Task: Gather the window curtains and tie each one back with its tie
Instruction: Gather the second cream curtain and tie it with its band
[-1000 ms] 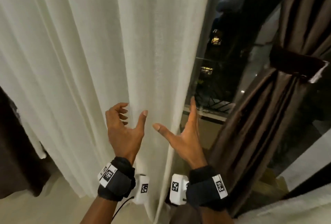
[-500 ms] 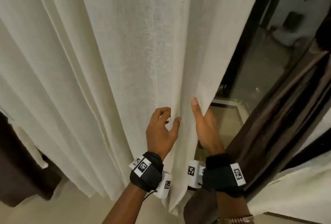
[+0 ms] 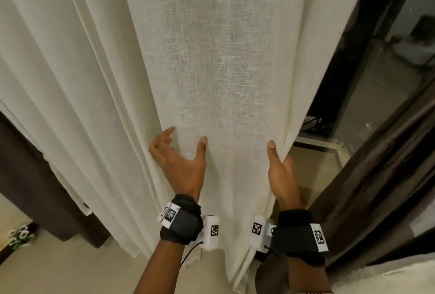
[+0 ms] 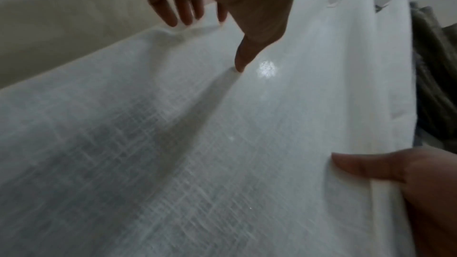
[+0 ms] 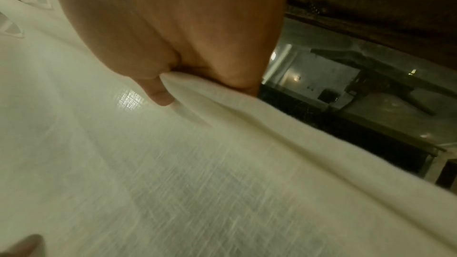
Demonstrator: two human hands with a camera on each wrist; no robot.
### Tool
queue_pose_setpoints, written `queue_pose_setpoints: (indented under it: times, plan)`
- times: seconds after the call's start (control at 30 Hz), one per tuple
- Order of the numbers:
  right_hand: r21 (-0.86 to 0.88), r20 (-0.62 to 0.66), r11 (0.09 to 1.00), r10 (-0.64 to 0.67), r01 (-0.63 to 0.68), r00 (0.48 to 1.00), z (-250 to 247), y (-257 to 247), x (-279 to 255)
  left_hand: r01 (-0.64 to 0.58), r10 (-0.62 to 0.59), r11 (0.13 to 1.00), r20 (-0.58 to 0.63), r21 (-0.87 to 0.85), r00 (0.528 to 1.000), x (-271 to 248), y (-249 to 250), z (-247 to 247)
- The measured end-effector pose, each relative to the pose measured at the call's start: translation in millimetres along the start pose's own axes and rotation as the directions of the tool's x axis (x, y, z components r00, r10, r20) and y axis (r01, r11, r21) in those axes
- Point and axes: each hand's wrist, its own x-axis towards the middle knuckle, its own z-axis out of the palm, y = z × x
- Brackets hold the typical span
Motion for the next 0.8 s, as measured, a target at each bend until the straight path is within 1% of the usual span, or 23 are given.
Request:
queue_pose_setpoints:
  times: [0.03, 0.07, 0.13, 0.17, 0.2, 0.27, 0.3, 0.33, 0.43, 0.5, 0.53, 0.57, 0.63, 0.67, 0.7, 0.73, 0.77, 0.8]
  plan:
    - [0.012, 0.015, 1.0, -0.008, 0.008, 1.0, 0.0, -1.3, 1.8, 0.089, -0.088, 0.996, 0.028, -0.025, 0.996, 2.6, -3.3, 4.2]
    - [0.02, 0.033, 1.0, -0.017, 0.016, 0.999, 0.8, -1.6, 4.5, 0.15, -0.147, 0.988, 0.06, -0.046, 0.987, 3.7, -6.4, 8.1]
    - [0.019, 0.063, 0.999, -0.048, 0.046, 0.997, 3.2, -1.6, 8.8, 0.194, -0.188, 0.978, 0.088, -0.07, 0.978, 2.3, -10.3, 13.5]
    - [0.021, 0.076, 0.998, -0.056, 0.055, 0.996, 5.2, -1.0, 10.5, 0.182, -0.175, 0.98, 0.085, -0.079, 0.981, 0.1, -10.0, 15.2]
    - [0.024, 0.088, 0.998, -0.058, 0.057, 0.994, 7.0, -0.2, 11.9, 0.143, -0.136, 0.986, 0.083, -0.083, 0.987, -3.5, -8.4, 16.6]
    - [0.032, 0.122, 0.999, -0.047, 0.043, 0.991, 12.3, 1.4, 12.2, 0.011, -0.001, 0.997, 0.122, -0.079, 0.993, -13.3, -4.1, 18.1]
    - [0.039, 0.146, 0.999, -0.041, 0.035, 0.988, 16.0, 1.6, 11.4, -0.059, 0.072, 0.995, 0.164, -0.081, 0.984, -18.1, -1.9, 18.2]
    - [0.043, 0.178, 0.998, -0.048, 0.041, 0.983, 20.1, 0.1, 9.4, -0.125, 0.142, 0.988, 0.221, -0.091, 0.965, -21.9, -0.4, 17.9]
    - [0.032, 0.276, 0.989, -0.148, 0.145, 0.95, 32.9, -12.1, 0.6, -0.246, 0.277, 0.961, 0.375, -0.13, 0.884, -27.0, 0.0, 16.4]
    - [0.013, 0.309, 0.98, -0.192, 0.198, 0.931, 44.1, -19.6, -3.6, -0.29, 0.338, 0.941, 0.46, -0.174, 0.821, -23.8, -6.1, 14.5]
    - [-0.012, 0.309, 0.974, -0.21, 0.225, 0.928, 50.5, -22.6, -5.1, -0.29, 0.355, 0.935, 0.51, -0.204, 0.784, -20.4, -10.1, 12.5]
    - [-0.038, 0.301, 0.969, -0.22, 0.242, 0.928, 56.8, -23.6, -4.9, -0.267, 0.351, 0.936, 0.574, -0.229, 0.74, -16.2, -12.5, 9.2]
    - [-0.049, 0.259, 0.972, -0.208, 0.228, 0.943, 68.6, -27.4, -5.2, -0.268, 0.36, 0.932, 0.694, -0.243, 0.624, -5.1, -15.6, -1.9]
    - [-0.029, 0.205, 0.98, -0.186, 0.196, 0.961, 72.2, -29.3, -5.3, -0.289, 0.363, 0.928, 0.736, -0.233, 0.571, 1.6, -16.7, -8.6]
    - [0.01, 0.138, 0.989, -0.148, 0.148, 0.979, 75.7, -30.5, -4.8, -0.299, 0.361, 0.927, 0.759, -0.227, 0.542, 10.1, -17.7, -16.4]
    - [0.051, 0.068, 0.992, -0.115, 0.112, 0.991, 79.5, -31.5, -5.3, -0.292, 0.36, 0.928, 0.751, -0.23, 0.554, 20.7, -18.0, -25.6]
    - [0.089, 0.002, 0.991, -0.099, 0.099, 0.995, 80.8, -31.0, -4.6, -0.294, 0.367, 0.928, 0.7, -0.23, 0.613, 30.3, -18.0, -33.7]
    - [0.11, -0.053, 0.99, -0.086, 0.091, 0.995, 79.9, -33.1, -6.0, -0.317, 0.389, 0.921, 0.597, -0.227, 0.702, 38.9, -18.4, -40.5]
